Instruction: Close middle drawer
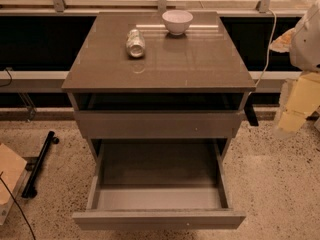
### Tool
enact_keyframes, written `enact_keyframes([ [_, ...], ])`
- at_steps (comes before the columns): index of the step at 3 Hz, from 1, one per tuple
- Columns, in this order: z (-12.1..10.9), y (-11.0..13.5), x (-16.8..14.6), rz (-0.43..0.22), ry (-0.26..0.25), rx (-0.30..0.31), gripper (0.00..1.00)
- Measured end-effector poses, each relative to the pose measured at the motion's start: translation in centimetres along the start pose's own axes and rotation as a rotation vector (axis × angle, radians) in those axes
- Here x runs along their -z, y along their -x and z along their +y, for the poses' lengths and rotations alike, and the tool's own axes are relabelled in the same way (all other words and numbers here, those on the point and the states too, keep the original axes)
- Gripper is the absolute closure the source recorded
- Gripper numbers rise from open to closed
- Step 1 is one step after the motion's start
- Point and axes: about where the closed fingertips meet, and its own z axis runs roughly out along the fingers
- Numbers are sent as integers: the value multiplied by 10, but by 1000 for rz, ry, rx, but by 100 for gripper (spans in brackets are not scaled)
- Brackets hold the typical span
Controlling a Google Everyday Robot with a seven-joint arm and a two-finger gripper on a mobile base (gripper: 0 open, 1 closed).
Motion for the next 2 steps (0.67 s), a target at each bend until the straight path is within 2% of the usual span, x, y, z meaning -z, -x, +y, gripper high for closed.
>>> enact_keyframes([
  [1,0,0,0,0,0,0,0],
  [2,1,1,0,-9,-7,5,22],
])
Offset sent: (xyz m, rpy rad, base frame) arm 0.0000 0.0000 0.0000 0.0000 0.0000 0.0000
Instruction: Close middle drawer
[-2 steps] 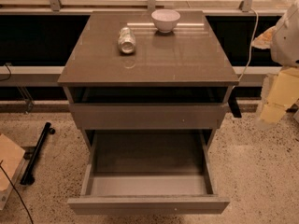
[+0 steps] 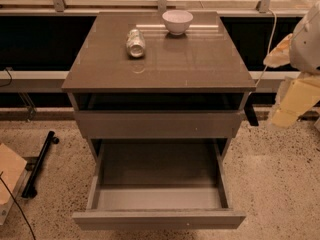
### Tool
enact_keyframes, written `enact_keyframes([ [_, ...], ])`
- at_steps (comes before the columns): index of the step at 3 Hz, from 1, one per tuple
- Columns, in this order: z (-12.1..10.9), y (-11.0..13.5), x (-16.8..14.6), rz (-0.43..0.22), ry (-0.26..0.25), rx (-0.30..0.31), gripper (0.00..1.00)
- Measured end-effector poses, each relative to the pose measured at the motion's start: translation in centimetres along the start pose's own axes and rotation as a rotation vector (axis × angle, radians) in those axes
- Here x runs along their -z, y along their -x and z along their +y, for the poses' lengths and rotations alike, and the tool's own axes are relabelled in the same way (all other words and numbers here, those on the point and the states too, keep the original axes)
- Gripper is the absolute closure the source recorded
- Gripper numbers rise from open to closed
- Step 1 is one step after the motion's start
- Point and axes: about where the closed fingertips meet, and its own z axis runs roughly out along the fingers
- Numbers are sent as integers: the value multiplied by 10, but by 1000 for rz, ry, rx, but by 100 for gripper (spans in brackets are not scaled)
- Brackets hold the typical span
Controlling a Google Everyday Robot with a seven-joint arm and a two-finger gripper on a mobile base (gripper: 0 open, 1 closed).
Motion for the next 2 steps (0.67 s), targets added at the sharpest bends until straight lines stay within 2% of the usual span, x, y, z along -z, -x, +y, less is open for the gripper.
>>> enact_keyframes([
  [1,15,0,-15,-38,40,40,46],
  [2,34,-4,-47,-85,80,76,70],
])
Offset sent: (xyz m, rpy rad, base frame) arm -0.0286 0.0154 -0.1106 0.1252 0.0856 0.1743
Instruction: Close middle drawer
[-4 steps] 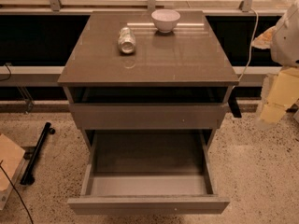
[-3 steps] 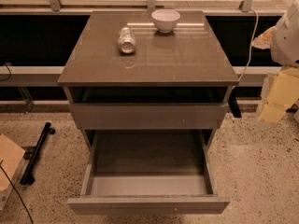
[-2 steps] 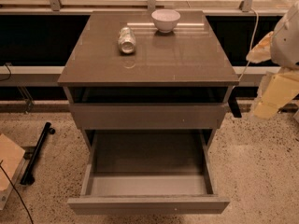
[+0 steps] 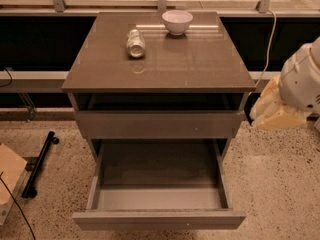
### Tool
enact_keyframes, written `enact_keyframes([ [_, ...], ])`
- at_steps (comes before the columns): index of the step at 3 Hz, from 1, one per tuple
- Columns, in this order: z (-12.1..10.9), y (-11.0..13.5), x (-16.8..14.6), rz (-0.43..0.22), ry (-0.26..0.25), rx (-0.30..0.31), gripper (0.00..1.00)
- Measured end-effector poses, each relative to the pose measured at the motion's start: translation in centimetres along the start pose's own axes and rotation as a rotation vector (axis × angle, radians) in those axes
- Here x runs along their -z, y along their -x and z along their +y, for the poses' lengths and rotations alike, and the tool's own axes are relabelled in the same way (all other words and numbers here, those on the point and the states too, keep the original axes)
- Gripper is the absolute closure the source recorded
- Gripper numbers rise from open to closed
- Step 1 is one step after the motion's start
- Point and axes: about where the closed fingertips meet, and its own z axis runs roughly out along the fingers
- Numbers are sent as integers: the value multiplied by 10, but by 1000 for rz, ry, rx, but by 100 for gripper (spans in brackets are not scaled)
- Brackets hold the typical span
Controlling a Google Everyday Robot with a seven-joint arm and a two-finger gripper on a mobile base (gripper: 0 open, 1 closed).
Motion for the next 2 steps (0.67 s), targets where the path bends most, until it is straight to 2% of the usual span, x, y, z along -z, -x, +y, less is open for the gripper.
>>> enact_keyframes([
  [1,17,-12,-51,-33,34,31,93],
  [2,19,-13,-54,-29,32,32,100],
])
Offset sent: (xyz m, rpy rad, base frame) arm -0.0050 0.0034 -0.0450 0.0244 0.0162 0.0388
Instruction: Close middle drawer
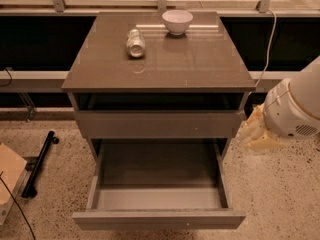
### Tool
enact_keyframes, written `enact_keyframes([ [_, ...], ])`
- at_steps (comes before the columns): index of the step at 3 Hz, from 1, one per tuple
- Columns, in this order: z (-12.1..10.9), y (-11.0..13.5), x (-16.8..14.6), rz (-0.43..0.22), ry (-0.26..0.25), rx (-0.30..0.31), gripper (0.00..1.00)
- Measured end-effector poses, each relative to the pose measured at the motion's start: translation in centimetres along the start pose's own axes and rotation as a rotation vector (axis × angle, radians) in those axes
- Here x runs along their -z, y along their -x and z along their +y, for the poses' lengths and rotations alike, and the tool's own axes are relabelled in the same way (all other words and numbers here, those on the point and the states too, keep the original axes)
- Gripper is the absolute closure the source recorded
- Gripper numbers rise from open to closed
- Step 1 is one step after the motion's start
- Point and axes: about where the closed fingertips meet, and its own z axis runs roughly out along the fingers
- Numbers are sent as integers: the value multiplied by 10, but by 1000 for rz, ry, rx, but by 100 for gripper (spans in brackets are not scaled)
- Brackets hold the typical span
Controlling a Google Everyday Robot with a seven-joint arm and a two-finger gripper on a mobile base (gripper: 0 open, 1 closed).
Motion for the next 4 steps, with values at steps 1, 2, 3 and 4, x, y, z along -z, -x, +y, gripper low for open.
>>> enact_keyframes([
  [1,0,1,2,0,-1,0,100],
  [2,11,0,-16,-13,25,0,100],
  [3,30,-5,-50,-38,82,2,100],
  [4,49,-13,-87,-70,127,3,100],
])
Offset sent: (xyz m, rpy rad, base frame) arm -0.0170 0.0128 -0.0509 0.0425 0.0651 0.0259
